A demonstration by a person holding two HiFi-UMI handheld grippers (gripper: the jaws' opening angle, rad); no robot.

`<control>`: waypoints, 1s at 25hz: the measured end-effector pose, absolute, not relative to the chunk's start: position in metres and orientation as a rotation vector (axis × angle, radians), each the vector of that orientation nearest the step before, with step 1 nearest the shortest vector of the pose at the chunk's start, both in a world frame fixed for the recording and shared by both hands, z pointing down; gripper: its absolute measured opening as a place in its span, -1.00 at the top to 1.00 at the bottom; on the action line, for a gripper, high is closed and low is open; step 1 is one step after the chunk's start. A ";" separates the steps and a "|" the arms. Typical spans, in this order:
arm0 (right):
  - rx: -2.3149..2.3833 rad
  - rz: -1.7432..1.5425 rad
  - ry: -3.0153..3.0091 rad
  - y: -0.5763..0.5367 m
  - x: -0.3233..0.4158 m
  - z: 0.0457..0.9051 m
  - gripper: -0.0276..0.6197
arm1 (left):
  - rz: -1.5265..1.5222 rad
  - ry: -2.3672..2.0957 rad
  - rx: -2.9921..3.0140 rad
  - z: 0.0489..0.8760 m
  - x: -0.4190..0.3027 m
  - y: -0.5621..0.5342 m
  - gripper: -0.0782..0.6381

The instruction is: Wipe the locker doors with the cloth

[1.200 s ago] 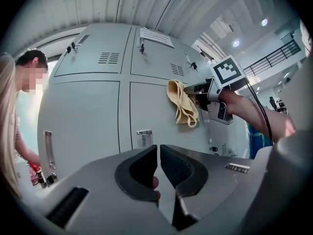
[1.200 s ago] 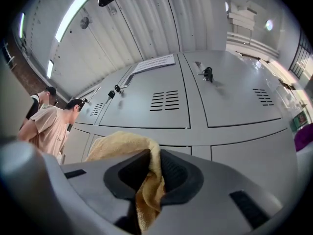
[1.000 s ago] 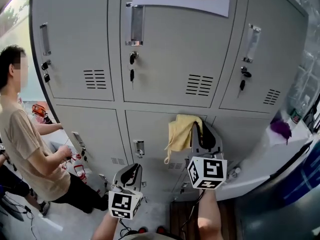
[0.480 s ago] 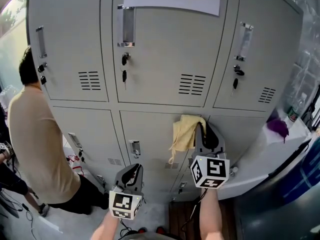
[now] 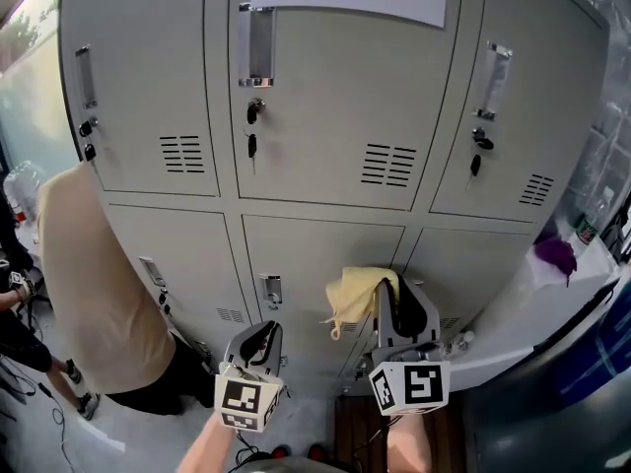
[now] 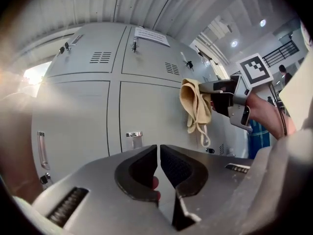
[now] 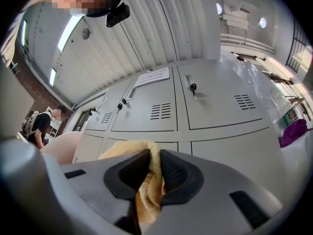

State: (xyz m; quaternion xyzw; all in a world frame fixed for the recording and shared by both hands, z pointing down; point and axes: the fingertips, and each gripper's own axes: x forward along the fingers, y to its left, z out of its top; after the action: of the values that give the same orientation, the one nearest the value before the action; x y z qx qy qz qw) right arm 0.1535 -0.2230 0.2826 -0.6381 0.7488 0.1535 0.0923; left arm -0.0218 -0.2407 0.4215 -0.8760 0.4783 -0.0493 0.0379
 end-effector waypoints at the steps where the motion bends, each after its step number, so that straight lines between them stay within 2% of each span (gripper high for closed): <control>1: -1.886 0.451 2.230 -0.220 0.151 0.285 0.69 | -0.152 1.471 -2.687 0.423 -0.023 -0.241 0.67; 11: -1.792 0.292 2.341 -0.214 0.107 0.325 0.69 | -0.168 1.522 -2.661 0.424 -0.040 -0.243 0.67; 25: -1.644 0.274 2.503 -0.260 0.030 0.357 0.69 | -0.181 1.630 -2.598 0.426 -0.081 -0.253 0.67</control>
State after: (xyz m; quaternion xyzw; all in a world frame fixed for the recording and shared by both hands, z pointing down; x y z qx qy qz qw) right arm 0.0295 -0.2601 0.3565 -0.5456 0.8304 0.0908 0.0673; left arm -0.0811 -0.2533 0.4255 -0.8451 0.5302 -0.0589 0.0344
